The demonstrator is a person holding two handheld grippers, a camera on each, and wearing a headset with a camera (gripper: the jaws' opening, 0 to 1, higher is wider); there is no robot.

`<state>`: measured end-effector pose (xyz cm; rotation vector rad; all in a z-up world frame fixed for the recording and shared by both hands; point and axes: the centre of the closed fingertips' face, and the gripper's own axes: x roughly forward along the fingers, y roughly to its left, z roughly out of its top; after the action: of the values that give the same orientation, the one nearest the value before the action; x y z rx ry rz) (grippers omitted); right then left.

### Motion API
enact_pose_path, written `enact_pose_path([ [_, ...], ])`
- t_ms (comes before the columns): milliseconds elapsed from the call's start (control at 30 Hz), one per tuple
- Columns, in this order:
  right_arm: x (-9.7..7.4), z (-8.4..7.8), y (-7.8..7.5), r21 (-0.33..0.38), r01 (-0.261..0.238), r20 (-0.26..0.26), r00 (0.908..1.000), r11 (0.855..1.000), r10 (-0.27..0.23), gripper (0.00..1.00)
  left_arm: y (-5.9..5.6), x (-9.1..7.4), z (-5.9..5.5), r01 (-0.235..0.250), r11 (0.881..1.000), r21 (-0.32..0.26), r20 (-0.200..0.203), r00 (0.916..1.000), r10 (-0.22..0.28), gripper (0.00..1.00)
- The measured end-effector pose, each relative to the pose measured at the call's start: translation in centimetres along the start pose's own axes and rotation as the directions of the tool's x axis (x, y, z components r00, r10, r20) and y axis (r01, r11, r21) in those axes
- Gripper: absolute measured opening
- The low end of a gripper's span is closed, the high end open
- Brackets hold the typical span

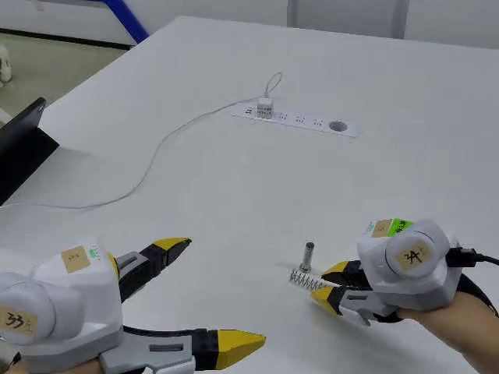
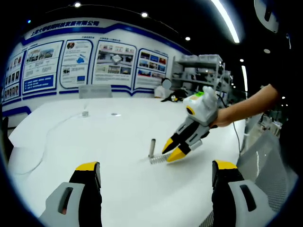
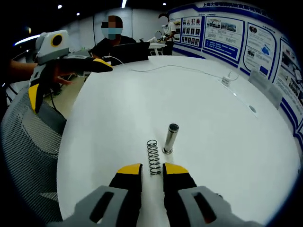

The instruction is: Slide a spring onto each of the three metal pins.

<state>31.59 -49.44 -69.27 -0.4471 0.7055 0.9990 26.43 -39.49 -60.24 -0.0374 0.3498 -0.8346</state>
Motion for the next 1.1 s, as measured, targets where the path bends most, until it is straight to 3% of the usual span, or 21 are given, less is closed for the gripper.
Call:
enact_pose_path([
  [200, 0.6, -0.5, -0.1, 0.014, 0.000, -0.015, 0.9999, 1.000, 0.000, 0.17, -0.2, -0.1, -0.4, 0.006, 1.000, -0.012, -0.005, 1.0000, -0.006, 0.99],
  [300, 0.6, -0.3, 0.0, 0.037, -0.014, 0.003, 0.9999, 0.999, 0.014, 0.12, -0.3, -0.1, -0.4, 0.011, 1.000, -0.013, -0.009, 0.9999, -0.011, 0.99],
  [533, 0.1, -0.6, 0.5, -0.002, -0.014, -0.016, 0.9998, 1.000, 0.014, 0.11, -0.8, 0.1, 0.0, 0.022, 1.000, 0.000, -0.010, 0.9997, -0.022, 0.99],
  [767, -2.2, 0.9, 1.3, -0.031, -0.034, 0.028, 0.9990, 0.999, 0.035, 0.11, -1.6, 0.6, 0.4, 0.042, 0.999, 0.024, -0.011, 0.9991, -0.041, 0.98],
  [1000, -5.5, 2.4, 2.0, -0.108, -0.045, 0.057, 0.9970, 0.993, 0.052, 0.11, -2.9, 1.9, 1.8, 0.101, 0.992, 0.076, -0.015, 0.9948, -0.100, 0.91],
  [1100, -7.1, 3.2, 2.2, -0.137, -0.044, 0.079, 0.9954, 0.990, 0.055, 0.11, -3.7, 2.6, 2.3, 0.143, 0.985, 0.101, -0.028, 0.9896, -0.141, 0.84],
])
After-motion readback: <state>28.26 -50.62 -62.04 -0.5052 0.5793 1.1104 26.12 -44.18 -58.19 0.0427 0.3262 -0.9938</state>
